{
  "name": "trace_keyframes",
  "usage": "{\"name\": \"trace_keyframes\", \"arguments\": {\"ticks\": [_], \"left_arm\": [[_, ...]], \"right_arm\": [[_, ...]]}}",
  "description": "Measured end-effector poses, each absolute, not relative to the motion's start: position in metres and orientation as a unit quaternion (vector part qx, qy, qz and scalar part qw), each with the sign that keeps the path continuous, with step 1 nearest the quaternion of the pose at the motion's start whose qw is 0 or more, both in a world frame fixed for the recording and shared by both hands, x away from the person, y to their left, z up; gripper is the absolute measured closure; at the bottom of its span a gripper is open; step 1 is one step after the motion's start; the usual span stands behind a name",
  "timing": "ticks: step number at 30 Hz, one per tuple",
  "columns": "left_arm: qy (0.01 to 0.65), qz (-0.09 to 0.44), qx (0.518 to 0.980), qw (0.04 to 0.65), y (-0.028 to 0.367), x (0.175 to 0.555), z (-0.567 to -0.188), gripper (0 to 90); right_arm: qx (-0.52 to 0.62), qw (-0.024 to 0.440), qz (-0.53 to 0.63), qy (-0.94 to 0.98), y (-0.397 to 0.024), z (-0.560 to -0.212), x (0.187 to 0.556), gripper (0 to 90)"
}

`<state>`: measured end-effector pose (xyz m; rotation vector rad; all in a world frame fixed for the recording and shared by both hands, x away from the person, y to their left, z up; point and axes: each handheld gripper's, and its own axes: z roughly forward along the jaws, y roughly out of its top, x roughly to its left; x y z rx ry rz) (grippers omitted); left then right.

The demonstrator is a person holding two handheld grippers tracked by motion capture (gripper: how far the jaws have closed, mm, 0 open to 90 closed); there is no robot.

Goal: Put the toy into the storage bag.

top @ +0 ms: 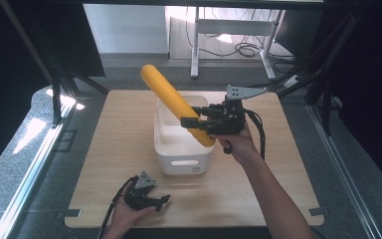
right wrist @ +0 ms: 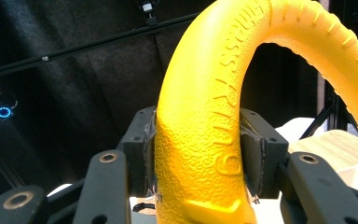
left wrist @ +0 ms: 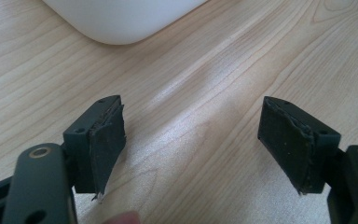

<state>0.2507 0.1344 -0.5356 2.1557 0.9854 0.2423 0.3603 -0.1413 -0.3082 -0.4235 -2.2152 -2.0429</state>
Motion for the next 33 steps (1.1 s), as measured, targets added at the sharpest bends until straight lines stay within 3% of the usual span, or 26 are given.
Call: {"name": "trace_keyframes", "arguments": {"ticks": [33], "left_arm": [[0.386, 0.095, 0.837, 0.376, 0.134, 0.251, -0.536, 23.2]], "right_arm": [[-0.180, 0.050, -0.652, -0.735, -0.141, -0.348, 0.378, 51.8]]}}
